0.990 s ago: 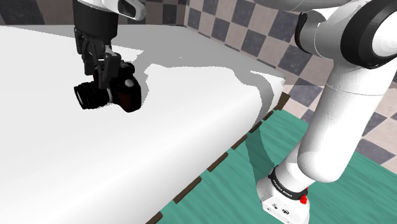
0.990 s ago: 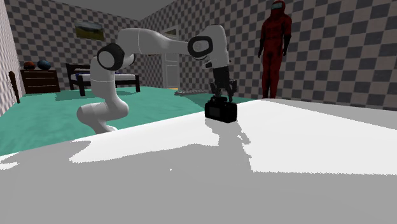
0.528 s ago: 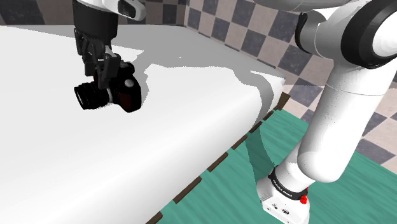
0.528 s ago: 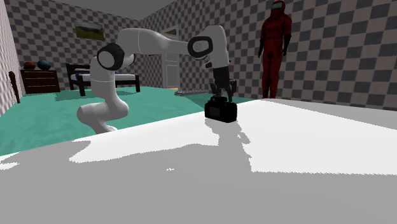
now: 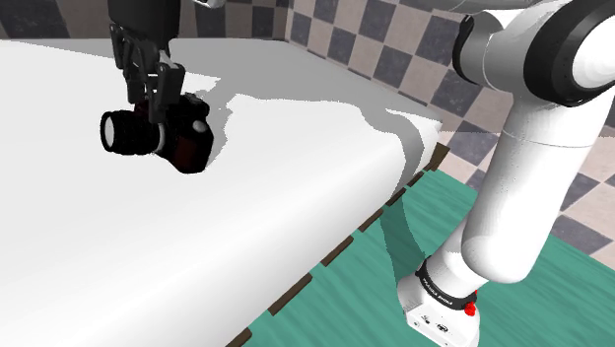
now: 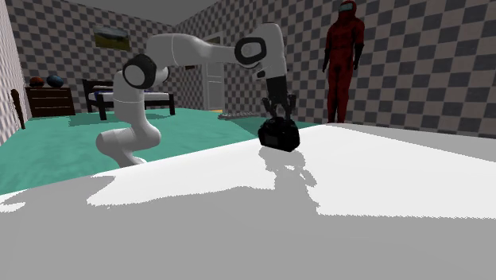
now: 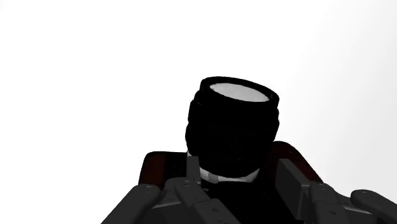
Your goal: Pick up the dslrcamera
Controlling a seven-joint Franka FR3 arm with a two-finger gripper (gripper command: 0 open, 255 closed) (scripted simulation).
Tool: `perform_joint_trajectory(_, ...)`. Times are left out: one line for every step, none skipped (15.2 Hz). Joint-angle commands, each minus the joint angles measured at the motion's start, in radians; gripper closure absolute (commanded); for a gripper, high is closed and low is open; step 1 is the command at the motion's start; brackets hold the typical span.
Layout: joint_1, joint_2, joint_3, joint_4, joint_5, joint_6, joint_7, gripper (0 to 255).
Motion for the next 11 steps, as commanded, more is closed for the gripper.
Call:
perform_joint_trajectory(0.008,0.005,0.001,0.035,-0.004,-0.030,0.003,255)
perform_joint_trajectory(0.013,0.010,0.001,0.055,-0.008,-0.045,0.005,255)
perform_joint_trajectory(0.018,0.015,0.001,0.075,-0.012,-0.061,0.007,255)
perform_joint_trajectory(0.024,0.020,0.001,0.096,-0.016,-0.077,0.008,255)
perform_joint_trajectory(0.030,0.026,0.000,0.117,-0.020,-0.094,0.010,255)
perform_joint_trajectory(0.037,0.033,0.000,0.139,-0.025,-0.110,0.012,255)
perform_joint_trajectory(0.044,0.040,0.000,0.162,-0.030,-0.128,0.014,255)
perform_joint_trajectory(0.052,0.047,-0.001,0.186,-0.036,-0.145,0.016,255)
perform_joint_trajectory(0.060,0.055,-0.002,0.211,-0.042,-0.163,0.018,255)
perform_joint_trajectory(0.062,0.056,-0.002,0.215,-0.043,-0.166,0.019,255)
perform_joint_trajectory(0.062,0.056,-0.002,0.215,-0.043,-0.166,0.019,255)
